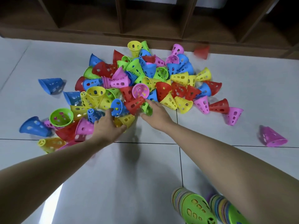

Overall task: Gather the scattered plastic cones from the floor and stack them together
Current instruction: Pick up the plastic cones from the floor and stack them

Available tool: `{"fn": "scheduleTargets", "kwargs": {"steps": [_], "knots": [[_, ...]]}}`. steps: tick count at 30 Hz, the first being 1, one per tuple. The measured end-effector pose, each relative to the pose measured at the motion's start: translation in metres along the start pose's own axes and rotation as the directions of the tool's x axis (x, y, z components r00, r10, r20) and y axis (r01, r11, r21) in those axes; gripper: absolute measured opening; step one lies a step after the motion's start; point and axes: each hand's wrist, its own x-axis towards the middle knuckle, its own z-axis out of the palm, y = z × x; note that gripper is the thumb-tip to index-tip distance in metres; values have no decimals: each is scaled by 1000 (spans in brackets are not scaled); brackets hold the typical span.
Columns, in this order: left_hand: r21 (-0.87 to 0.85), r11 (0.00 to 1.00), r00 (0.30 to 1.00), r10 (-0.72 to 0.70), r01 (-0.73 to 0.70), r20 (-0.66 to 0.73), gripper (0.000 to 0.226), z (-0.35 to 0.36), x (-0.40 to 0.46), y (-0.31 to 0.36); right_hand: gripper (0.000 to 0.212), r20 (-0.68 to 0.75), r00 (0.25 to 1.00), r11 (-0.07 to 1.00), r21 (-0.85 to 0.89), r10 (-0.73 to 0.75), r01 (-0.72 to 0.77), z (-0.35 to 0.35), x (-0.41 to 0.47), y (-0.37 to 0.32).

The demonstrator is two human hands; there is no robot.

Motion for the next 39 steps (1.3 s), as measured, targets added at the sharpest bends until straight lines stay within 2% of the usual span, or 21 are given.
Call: {"fn": "scheduleTargets", "kwargs": {"steps": [3,6,9,12,15,19,20,24,26,30,34,37,39], "knots": [[3,995,993,101,-102,55,75,-2,-7,-11,66,-44,999,998,-54,9,-12,6,8,-3],[110,961,966,246,-254,77,67,-3,-15,-21,53,-178,984,981,-193,-14,-21,11,13,-7],[235,888,919,377,-394,116,65,-7,-17,-29,58,-200,970,881,-473,-140,29,8,16,-7],[359,790,868,461,-497,187,70,-9,-17,-32,59,-145,972,776,-628,-185,55,0,21,-7],[442,718,843,464,-538,272,83,-7,-14,-32,55,-58,991,739,-671,-118,49,-7,22,-8],[495,679,840,427,-543,335,80,-5,-10,-24,78,46,996,766,-643,80,-32,-16,3,2],[511,659,834,431,-552,345,77,-5,-11,-22,76,73,988,770,-636,139,-61,-18,-3,7],[553,608,822,415,-569,389,60,0,-20,-14,45,180,922,831,-515,342,-208,-24,-25,36],[501,647,818,426,-574,387,55,5,-26,-9,41,196,919,884,-401,341,-242,-28,-37,47],[231,831,847,429,-507,314,66,2,-36,-1,39,217,944,961,-180,247,-210,-52,-67,48],[134,802,805,544,-582,238,53,-9,-59,23,25,179,978,992,-78,109,-96,-88,-117,34],[-145,844,827,535,-516,170,43,-17,-91,49,18,76,997,999,-34,-15,18,-119,-170,16],[-321,824,818,540,-467,197,42,-23,-119,69,16,6,999,999,-3,-33,33,-140,-208,12]]}}
